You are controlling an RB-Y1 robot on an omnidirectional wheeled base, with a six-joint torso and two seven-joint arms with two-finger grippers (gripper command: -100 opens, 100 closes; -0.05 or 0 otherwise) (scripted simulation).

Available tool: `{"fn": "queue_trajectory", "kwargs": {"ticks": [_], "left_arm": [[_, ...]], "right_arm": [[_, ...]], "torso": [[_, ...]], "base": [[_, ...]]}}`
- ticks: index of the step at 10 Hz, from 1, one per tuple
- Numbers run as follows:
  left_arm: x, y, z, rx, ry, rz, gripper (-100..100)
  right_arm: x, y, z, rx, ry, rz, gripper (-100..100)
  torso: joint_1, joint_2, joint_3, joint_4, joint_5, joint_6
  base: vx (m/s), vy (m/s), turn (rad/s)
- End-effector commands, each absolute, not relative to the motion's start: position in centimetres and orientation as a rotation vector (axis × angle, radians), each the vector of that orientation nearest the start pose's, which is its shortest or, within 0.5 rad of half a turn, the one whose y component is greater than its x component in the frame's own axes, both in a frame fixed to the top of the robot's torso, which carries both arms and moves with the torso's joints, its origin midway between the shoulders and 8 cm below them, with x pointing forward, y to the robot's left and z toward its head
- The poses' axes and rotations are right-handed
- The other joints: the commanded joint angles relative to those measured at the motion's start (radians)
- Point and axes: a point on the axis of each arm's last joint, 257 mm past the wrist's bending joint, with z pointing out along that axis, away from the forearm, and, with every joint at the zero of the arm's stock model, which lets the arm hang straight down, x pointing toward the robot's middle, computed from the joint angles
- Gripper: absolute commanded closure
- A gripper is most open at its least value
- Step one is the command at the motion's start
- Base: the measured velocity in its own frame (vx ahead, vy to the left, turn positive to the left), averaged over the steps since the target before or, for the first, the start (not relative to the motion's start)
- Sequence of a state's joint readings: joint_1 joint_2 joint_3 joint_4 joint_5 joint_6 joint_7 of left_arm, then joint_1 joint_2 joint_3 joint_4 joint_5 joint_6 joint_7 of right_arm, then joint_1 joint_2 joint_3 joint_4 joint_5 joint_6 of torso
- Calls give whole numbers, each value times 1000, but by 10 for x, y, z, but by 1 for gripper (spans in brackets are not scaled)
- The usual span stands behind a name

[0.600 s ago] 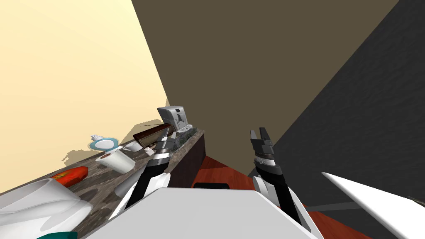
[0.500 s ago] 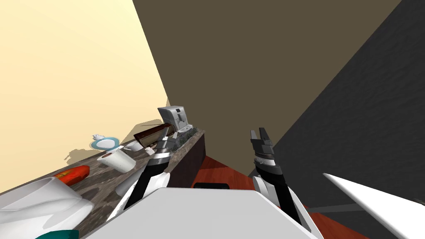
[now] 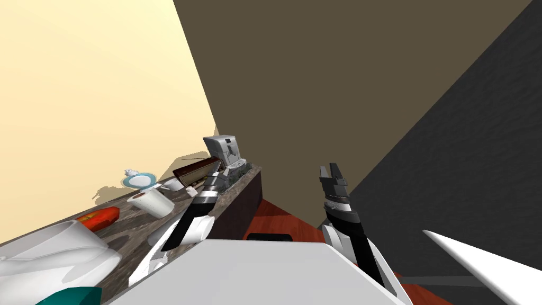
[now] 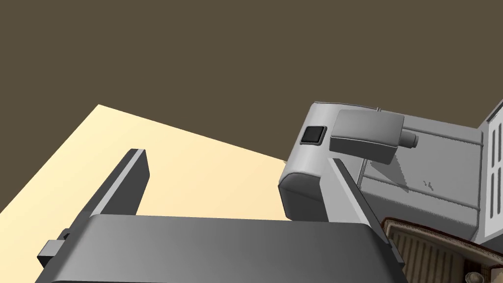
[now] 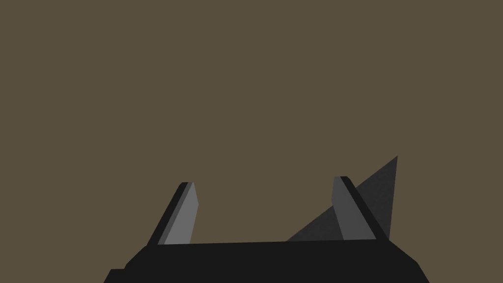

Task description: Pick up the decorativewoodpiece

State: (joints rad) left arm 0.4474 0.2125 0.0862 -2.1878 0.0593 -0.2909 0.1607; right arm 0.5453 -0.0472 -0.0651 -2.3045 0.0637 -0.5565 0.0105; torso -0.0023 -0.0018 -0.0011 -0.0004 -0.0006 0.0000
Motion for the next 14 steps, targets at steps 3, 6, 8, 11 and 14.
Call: {"fn": "queue_trajectory", "kwargs": {"ticks": [3,6,8,11,14], "left_arm": [[416,320,-50,-839,949,-1305,-100],[442,334,-65,-877,1036,-1270,-100],[455,344,-73,-901,1079,-1244,-100],[482,368,-83,-950,1143,-1192,-100],[497,388,-92,-998,1194,-1133,-100]], "right_arm": [[325,-287,32,534,665,1186,0],[325,-287,32,534,665,1186,0],[325,-287,32,534,665,1186,0],[325,-287,32,534,665,1186,0],[325,-287,32,534,665,1186,0]], "torso": [[0,-1,-1,0,0,0],[-1,-1,0,0,0,0],[0,-1,-1,0,0,0],[1,0,0,0,0,0],[0,-1,-1,0,0,0]], "base": [[27,-35,49],[27,-49,49],[29,-36,31],[23,-34,30],[33,-42,25]]}}
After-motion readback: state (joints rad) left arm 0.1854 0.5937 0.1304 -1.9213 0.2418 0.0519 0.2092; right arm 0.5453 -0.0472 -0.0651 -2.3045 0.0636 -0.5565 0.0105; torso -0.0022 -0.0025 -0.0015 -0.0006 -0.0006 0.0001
